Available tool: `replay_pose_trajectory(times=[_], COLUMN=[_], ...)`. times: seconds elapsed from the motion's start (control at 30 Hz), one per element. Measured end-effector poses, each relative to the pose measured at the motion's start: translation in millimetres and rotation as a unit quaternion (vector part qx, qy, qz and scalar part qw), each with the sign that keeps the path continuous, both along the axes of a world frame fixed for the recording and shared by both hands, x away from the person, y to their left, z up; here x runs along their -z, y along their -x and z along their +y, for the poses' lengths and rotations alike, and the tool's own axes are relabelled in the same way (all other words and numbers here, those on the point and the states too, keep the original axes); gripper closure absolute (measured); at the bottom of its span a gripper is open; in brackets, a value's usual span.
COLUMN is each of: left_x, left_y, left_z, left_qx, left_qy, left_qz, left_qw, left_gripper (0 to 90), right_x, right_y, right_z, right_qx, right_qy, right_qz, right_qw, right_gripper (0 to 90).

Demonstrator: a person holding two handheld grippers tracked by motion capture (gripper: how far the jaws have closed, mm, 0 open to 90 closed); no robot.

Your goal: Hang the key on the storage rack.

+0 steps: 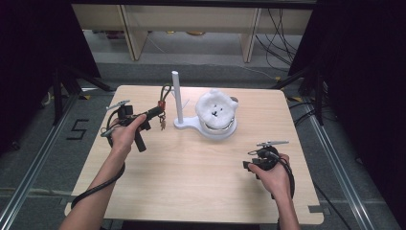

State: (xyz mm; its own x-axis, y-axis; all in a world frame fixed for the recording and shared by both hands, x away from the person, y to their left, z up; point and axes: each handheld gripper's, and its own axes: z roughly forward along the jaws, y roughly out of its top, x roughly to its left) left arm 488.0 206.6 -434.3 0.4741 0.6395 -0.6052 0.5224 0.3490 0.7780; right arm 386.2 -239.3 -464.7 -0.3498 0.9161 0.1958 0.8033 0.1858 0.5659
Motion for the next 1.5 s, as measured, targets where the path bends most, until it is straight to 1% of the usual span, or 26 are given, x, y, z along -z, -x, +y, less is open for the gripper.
replay_pose_trajectory(times=[0.03,0.07,0.1,0.17,0.2,0.23,0.3,0.4,0.43,0.63,0.77,0.8,0.87,0.9,0.97,1.0,1.03,1.07,1.1,1.13,1.17,1.2,1.23,1.27,1.3,1.5], left_x=[-0.4,-0.5,-0.6,-0.5,-0.7,-0.7,-0.9,-0.7,-0.7,0.6,0.5,-0.1,-1.5,-1.9,-2.4,-1.9,-1.1,-0.1,1.2,2.4,3.4,4.1,4.6,4.9,5.1,6.9], left_y=[0.3,0.6,1.3,2.5,3.7,4.3,4.4,0.9,-0.2,3.1,4.6,4.2,3.4,3.4,5.0,6.1,6.8,6.9,6.4,5.6,4.7,3.6,2.7,1.7,0.9,-2.2], left_z=[-0.9,-1.4,-1.3,-0.2,0.5,1.7,4.1,8.4,9.1,8.6,13.1,14.2,15.8,16.4,16.2,16.6,17.5,18.9,20.3,21.8,23.1,23.7,24.2,24.4,24.4,20.4], left_qx=[0.002,0.005,0.006,0.009,0.008,0.008,0.007,0.004,0.003,0.005,0.010,0.008,0.007,0.008,0.010,0.010,0.009,0.007,0.007,0.008,0.007,0.005,0.003,0.002,0.001,-0.003], left_qy=[0.006,0.011,0.015,0.025,0.030,0.033,0.035,0.047,0.049,0.048,0.061,0.062,0.061,0.060,0.058,0.056,0.056,0.058,0.064,0.070,0.075,0.079,0.079,0.080,0.080,0.081], left_qz=[0.004,0.006,0.008,0.009,0.014,0.015,0.017,0.023,0.023,0.022,0.022,0.022,0.022,0.021,0.020,0.020,0.021,0.022,0.025,0.029,0.032,0.033,0.035,0.037,0.038,0.043], left_qw=[1.0000,0.9999,0.9998,0.9996,0.9994,0.9993,0.9992,0.9986,0.9985,0.9986,0.9979,0.9978,0.9979,0.9980,0.9981,0.9981,0.9982,0.9980,0.9976,0.9971,0.9967,0.9963,0.9963,0.9961,0.9960,0.9958], left_gripper=[77.8,78.0,78.1,78.3,78.4,78.4,78.5,78.4,78.4,79.2,80.1,80.2,80.3,80.5,80.6,80.7,80.8,80.9,81.0,81.1,81.1,81.2,81.2,81.2,81.1,81.1], right_x=[0.1,0.8,0.1,0.8,0.3,-0.1,-0.1,0.1,-0.5,-0.2,0.1,1.1,0.9,-0.1,-0.1,1.2,0.5,0.4,1.4,-0.3,-0.3,2.5,2.1,2.4,1.8,1.7], right_y=[0.0,-0.4,-0.7,-0.3,0.0,0.3,0.3,0.3,0.1,0.0,0.1,0.3,0.3,0.8,0.7,0.2,-0.4,-0.2,-0.1,0.0,0.3,-0.1,-0.1,-0.1,-0.6,-0.5], right_z=[-0.3,-0.6,-1.8,-1.2,-0.2,-0.5,-0.6,0.2,-0.2,-0.4,-0.1,0.3,0.8,1.7,1.7,0.5,0.0,0.2,0.8,1.3,1.4,2.4,1.5,1.8,1.3,1.1], right_qx=[-0.002,-0.001,-0.005,-0.003,0.001,-0.001,0.000,-0.001,-0.006,-0.005,-0.006,-0.005,-0.005,0.000,0.001,-0.004,-0.006,-0.005,-0.001,0.000,-0.002,0.001,-0.005,-0.005,-0.009,-0.010], right_qy=[0.001,0.008,0.021,0.012,0.004,0.001,0.002,0.001,0.005,0.008,0.008,0.004,0.003,-0.002,-0.001,0.003,0.007,0.008,0.002,0.000,0.002,-0.003,0.003,0.001,0.005,0.009], right_qz=[0.000,-0.003,0.003,-0.004,-0.001,-0.001,-0.001,0.000,0.006,0.006,0.007,0.000,-0.001,0.005,0.006,-0.001,0.006,0.006,0.000,0.013,0.013,-0.001,0.001,0.000,0.006,0.008], right_qw=[1.0000,1.0000,0.9998,0.9999,1.0000,1.0000,1.0000,1.0000,1.0000,0.9999,0.9999,1.0000,1.0000,1.0000,1.0000,1.0000,0.9999,0.9999,1.0000,0.9999,0.9999,1.0000,1.0000,1.0000,0.9999,0.9999], right_gripper=[55.3,55.3,55.3,55.3,55.3,55.3,55.3,55.3,55.3,55.3,55.4,55.3,55.3,55.3,55.3,55.3,55.3,55.3,55.3,55.3,55.3,55.3,55.3,55.3,55.3,55.3])
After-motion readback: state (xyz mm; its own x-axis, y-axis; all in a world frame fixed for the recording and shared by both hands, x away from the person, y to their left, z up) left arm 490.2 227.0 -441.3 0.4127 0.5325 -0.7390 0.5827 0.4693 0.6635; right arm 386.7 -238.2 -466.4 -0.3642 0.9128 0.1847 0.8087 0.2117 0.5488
